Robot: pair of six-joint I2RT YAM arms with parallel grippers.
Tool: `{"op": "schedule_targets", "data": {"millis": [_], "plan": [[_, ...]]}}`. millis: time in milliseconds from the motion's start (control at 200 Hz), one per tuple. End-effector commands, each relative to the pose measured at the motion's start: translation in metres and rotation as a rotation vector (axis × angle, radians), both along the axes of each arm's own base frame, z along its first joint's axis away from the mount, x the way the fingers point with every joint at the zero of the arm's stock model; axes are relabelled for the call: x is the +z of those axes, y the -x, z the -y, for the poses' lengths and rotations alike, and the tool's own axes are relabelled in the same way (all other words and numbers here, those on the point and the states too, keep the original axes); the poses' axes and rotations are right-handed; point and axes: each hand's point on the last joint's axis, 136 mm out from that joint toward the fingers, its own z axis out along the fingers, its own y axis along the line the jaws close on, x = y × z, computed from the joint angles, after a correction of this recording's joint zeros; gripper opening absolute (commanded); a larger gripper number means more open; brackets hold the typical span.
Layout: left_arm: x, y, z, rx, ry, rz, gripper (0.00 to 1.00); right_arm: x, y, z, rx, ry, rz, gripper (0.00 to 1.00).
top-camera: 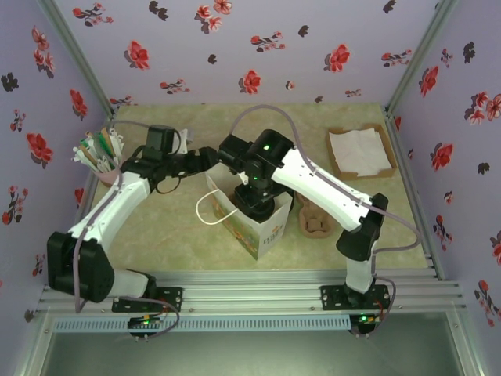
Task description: Pack the takeout coffee
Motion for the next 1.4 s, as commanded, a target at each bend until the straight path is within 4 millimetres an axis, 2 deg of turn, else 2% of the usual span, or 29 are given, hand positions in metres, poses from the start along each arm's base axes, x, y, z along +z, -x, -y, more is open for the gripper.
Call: {"op": "schedule_targets", "data": {"millis": [0, 35, 255, 450, 535, 590, 680, 855, 1090, 1395], "plan": [[0.016, 0.017, -0.014, 0.019, 0.009, 0.028, 0.96, -0.009, 0.021, 0.039, 0.007, 0.185, -0.114, 0.63], [0.021, 0.022, -0.019, 0.029, 0.006, 0.039, 0.99, -0.01, 0.021, 0.039, 0.008, 0.188, -0.117, 0.63], [0.033, 0.063, -0.061, 0.125, -0.008, 0.063, 0.99, -0.014, 0.018, 0.037, 0.008, 0.199, -0.12, 0.63], [0.07, 0.1, -0.071, 0.157, 0.051, 0.167, 0.99, -0.018, 0.016, 0.035, 0.01, 0.208, -0.118, 0.63], [0.086, 0.115, -0.062, 0.102, 0.12, 0.205, 0.97, -0.019, 0.015, 0.034, 0.009, 0.203, -0.118, 0.63], [0.089, 0.124, -0.056, 0.055, 0.14, 0.206, 0.94, -0.019, 0.015, 0.034, 0.01, 0.203, -0.116, 0.63], [0.089, 0.138, -0.053, 0.016, 0.142, 0.201, 0.89, -0.021, 0.015, 0.034, 0.01, 0.208, -0.117, 0.63], [0.085, 0.159, -0.041, -0.069, 0.183, 0.192, 0.71, -0.022, 0.015, 0.034, 0.008, 0.202, -0.113, 0.63], [0.075, 0.18, -0.039, -0.136, 0.147, 0.197, 0.69, -0.025, 0.014, 0.032, 0.005, 0.186, -0.105, 0.63], [0.061, 0.17, -0.029, -0.174, 0.172, 0.215, 0.68, -0.03, 0.011, 0.028, 0.012, 0.17, -0.094, 0.63]]}}
